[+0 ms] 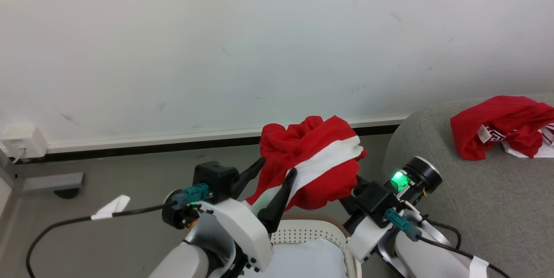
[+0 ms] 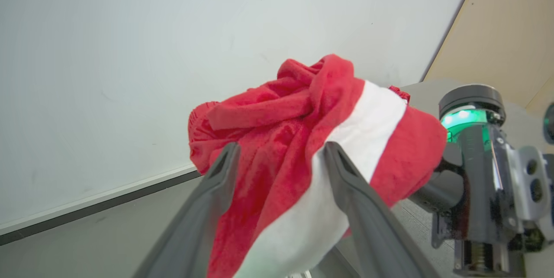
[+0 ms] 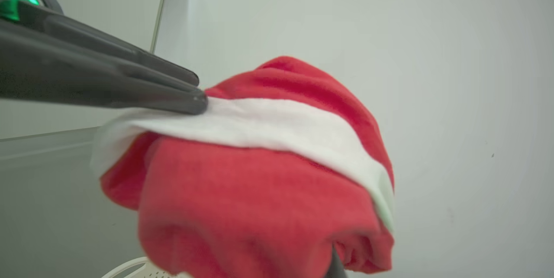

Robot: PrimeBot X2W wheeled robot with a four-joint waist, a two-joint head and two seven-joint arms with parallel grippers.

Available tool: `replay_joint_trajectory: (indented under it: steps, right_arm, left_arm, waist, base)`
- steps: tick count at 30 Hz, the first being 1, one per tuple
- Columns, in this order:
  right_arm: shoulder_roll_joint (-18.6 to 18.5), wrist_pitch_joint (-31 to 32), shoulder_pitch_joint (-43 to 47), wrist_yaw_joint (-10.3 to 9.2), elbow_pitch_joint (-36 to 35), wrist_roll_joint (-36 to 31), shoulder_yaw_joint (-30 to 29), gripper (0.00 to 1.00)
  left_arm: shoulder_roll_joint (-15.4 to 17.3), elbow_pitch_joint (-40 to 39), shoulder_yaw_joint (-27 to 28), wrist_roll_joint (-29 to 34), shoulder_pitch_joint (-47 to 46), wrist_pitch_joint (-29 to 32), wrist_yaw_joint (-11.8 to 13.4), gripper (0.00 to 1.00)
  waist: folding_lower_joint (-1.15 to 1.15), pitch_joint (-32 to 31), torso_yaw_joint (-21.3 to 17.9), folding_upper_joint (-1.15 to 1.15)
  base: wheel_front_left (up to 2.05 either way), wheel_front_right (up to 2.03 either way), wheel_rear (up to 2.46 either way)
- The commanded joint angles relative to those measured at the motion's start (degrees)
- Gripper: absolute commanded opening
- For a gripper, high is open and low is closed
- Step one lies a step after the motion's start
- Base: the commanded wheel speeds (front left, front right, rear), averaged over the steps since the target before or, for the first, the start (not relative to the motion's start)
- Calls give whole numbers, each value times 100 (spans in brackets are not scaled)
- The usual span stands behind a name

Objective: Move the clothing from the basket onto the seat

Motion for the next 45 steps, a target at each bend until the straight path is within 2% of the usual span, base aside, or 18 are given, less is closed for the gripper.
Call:
replay_joint_trajectory:
  steps: [1, 9, 17, 29, 45]
  right_arm:
    - [-92, -1, 93, -23, -54, -3, -126, 0]
    - [-368, 0, 251, -23, -178, -82, -674, 0]
    - [-667, 0, 387, -22, -198, -149, -1097, 0]
    - [-800, 0, 473, -22, -273, -185, -1320, 0]
    - [-1020, 1, 600, -22, -390, -138, -1654, 0]
  left_arm:
    - [63, 52, -9, 92, 84, -96, 20, 100]
    - [90, 291, -136, 247, 218, -535, -67, 100]
    - [-34, 574, -326, 264, 283, -899, -178, 100]
    - [-134, 764, -447, 225, 174, -1053, -241, 100]
    - [-189, 641, -601, 185, 64, -1139, -302, 100]
  waist:
    - [0, -3, -26, 0]
    - [0, 19, -212, 0]
    - [0, 38, -455, 0]
    - [0, 74, -849, 0]
    - [0, 285, -1831, 0]
  base:
    - [0, 0, 0]
    - [0, 0, 0]
    - [0, 0, 0]
    - [0, 0, 0]
    - [0, 0, 0]
